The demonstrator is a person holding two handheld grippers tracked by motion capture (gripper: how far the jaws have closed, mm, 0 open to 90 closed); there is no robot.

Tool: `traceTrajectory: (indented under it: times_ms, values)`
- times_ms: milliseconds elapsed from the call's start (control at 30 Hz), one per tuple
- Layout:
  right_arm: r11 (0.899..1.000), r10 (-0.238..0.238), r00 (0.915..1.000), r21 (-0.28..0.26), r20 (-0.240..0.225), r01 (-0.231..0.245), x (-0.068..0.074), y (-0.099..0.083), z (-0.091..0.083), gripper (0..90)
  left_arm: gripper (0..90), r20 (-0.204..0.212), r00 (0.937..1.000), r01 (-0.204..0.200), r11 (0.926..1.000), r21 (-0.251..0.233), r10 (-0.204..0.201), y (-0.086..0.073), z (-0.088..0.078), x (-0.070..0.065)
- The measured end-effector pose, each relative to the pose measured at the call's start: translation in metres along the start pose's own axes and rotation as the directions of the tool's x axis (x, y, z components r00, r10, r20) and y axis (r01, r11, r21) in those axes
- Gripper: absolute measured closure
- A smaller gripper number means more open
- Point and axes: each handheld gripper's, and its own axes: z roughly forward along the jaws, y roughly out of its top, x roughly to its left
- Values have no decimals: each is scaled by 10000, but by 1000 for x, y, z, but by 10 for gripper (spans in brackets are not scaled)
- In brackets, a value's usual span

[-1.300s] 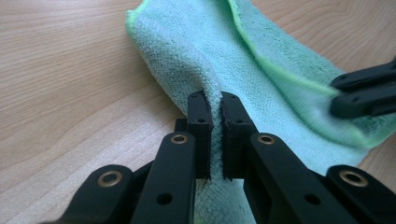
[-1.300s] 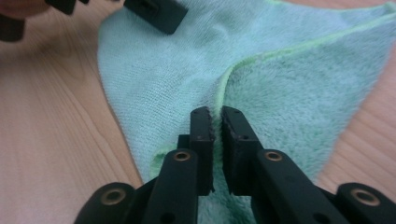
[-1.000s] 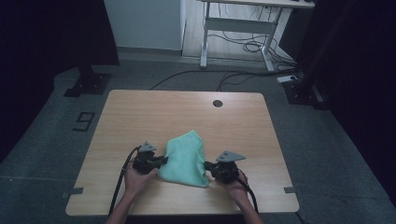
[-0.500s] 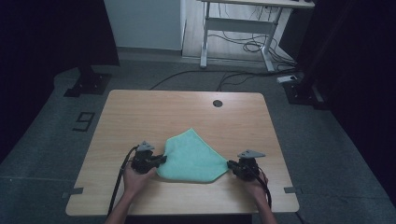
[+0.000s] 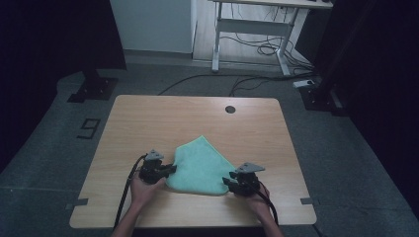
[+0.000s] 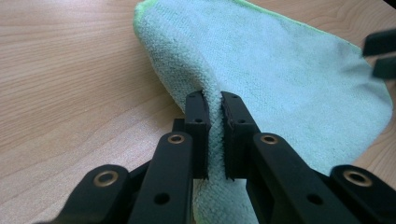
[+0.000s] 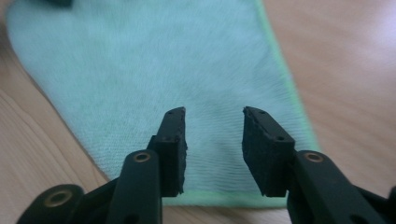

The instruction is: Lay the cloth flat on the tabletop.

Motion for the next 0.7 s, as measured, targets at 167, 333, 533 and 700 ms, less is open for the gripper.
traceTrajectory:
  times_ms: [167,333,533,700]
  values:
    - [9981,452,9986,397,285,-463,-6,0,10,570,821,-67,10000,-24,10000,78,25,-2,-2,-1]
    - [9982,503,9981,317,345,-514,-15,2,15,581,815,-114,9999,-52,9997,232,55,-7,-6,-3]
    - [9983,257,9971,502,710,-293,-31,18,29,585,806,-87,9997,-243,9989,392,247,-14,-13,-13]
    - [9980,258,9980,570,575,-291,-52,43,55,591,775,102,9989,-472,9967,659,466,-21,-18,-26]
